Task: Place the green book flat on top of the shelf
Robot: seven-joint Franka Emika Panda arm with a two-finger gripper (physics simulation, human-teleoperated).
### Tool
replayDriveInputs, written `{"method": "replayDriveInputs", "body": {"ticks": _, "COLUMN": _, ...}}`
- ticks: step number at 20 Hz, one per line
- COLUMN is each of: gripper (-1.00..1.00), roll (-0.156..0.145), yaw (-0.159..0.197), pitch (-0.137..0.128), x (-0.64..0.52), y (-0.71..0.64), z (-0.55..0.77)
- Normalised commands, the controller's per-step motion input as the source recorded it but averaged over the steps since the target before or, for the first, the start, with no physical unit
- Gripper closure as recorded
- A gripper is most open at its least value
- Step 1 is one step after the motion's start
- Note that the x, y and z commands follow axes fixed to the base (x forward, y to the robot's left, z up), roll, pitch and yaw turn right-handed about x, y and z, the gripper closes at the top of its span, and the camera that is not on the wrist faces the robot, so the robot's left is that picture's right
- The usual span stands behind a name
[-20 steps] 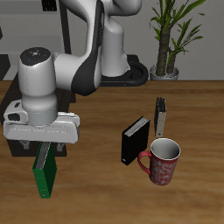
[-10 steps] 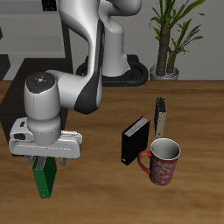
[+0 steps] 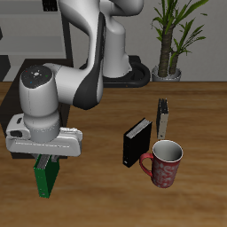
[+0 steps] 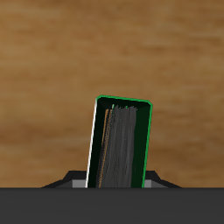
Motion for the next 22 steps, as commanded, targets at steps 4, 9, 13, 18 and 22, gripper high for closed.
{"method": "replayDriveInputs", "body": {"ticks": 4, "gripper": 1.00, "roll": 0.006, "yaw": 0.009, "pitch": -0.040, "x": -0.07, "y": 0.13, "z": 0.37}}
{"method": "replayDriveInputs", "body": {"ticks": 9, "gripper": 1.00, "roll": 0.001, "yaw": 0.054, "pitch": -0.099, "x": -0.22, "y": 0.24, "z": 0.82}}
{"method": "replayDriveInputs", "body": {"ticks": 13, "gripper": 1.00, "roll": -0.012, "yaw": 0.034, "pitch": -0.137, "x": -0.28, "y": 0.16, "z": 1.03}}
{"method": "replayDriveInputs", "body": {"ticks": 18, "gripper": 1.00, "roll": 0.024, "yaw": 0.039, "pitch": -0.103, "x": -0.25, "y": 0.13, "z": 0.76}}
{"method": "replayDriveInputs", "body": {"ticks": 22, "gripper": 1.00, "roll": -0.001, "yaw": 0.045, "pitch": -0.119, "x": -0.41, "y": 0.12, "z": 0.90}}
